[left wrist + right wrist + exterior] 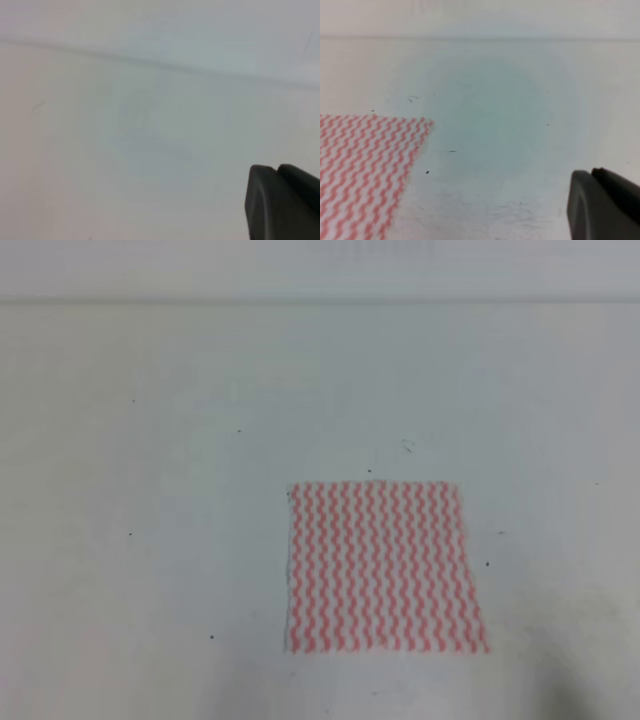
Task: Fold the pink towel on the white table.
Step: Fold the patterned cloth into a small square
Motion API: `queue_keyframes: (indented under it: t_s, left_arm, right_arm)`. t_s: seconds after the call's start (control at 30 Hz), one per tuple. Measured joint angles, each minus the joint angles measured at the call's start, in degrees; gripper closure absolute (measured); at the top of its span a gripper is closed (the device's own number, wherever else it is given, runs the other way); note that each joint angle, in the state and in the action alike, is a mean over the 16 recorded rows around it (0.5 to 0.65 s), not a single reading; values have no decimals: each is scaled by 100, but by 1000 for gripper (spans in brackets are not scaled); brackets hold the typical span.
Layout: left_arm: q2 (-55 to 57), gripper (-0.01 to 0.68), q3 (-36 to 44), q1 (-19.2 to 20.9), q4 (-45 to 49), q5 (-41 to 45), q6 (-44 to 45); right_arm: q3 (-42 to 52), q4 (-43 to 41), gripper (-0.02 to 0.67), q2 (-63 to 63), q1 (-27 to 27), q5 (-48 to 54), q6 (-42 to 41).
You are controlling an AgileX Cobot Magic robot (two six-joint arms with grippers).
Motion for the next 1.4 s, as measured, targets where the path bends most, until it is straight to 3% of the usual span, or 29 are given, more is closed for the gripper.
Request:
queue_keyframes:
  t_s: [0.37, 0.9, 1.13, 1.4]
  left_arm:
    - [0, 675, 0, 0, -133, -977, -179]
    - [0, 675, 0, 0, -144, -806, -1004]
    - [11, 675, -9, 0, -162, -795, -1302]
    - [24, 675, -18, 0, -292, -769, -1358]
  right_arm:
    - [17, 7, 667, -35, 2, -11, 1]
    - [9, 73, 667, -23, 1, -43, 1]
    - [34, 845, 667, -58, 3, -352, 8]
    - [52, 2551, 667, -81, 5, -886, 12]
